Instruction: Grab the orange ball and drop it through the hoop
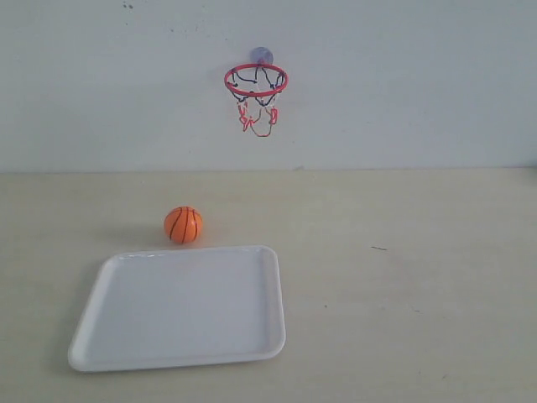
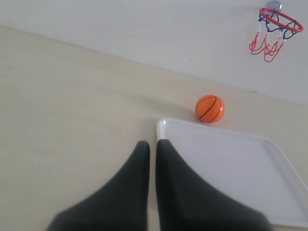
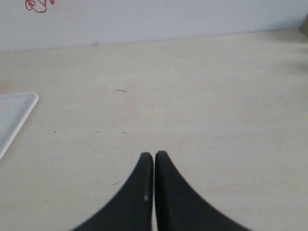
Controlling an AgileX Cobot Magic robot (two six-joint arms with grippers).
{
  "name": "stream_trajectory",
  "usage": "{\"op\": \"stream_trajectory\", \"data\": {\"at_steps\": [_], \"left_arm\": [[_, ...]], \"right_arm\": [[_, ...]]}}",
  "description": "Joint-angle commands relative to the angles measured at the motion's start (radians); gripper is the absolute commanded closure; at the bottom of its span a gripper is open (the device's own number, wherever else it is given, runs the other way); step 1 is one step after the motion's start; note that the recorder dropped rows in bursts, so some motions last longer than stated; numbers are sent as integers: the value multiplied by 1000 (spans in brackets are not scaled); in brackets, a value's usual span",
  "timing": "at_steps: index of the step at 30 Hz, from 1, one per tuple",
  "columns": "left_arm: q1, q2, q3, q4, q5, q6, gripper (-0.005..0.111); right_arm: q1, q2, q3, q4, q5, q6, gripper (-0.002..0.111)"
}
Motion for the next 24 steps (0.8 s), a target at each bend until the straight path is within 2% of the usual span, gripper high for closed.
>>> {"op": "stream_trajectory", "data": {"at_steps": [1,24], "left_arm": [[3,-2,4,8,-14,-9,103],[3,-2,4,17,-14,27,103]], "right_arm": [[0,-5,-1,-7,-5,0,108],[0,-5,-1,-7,-5,0,108]]}}
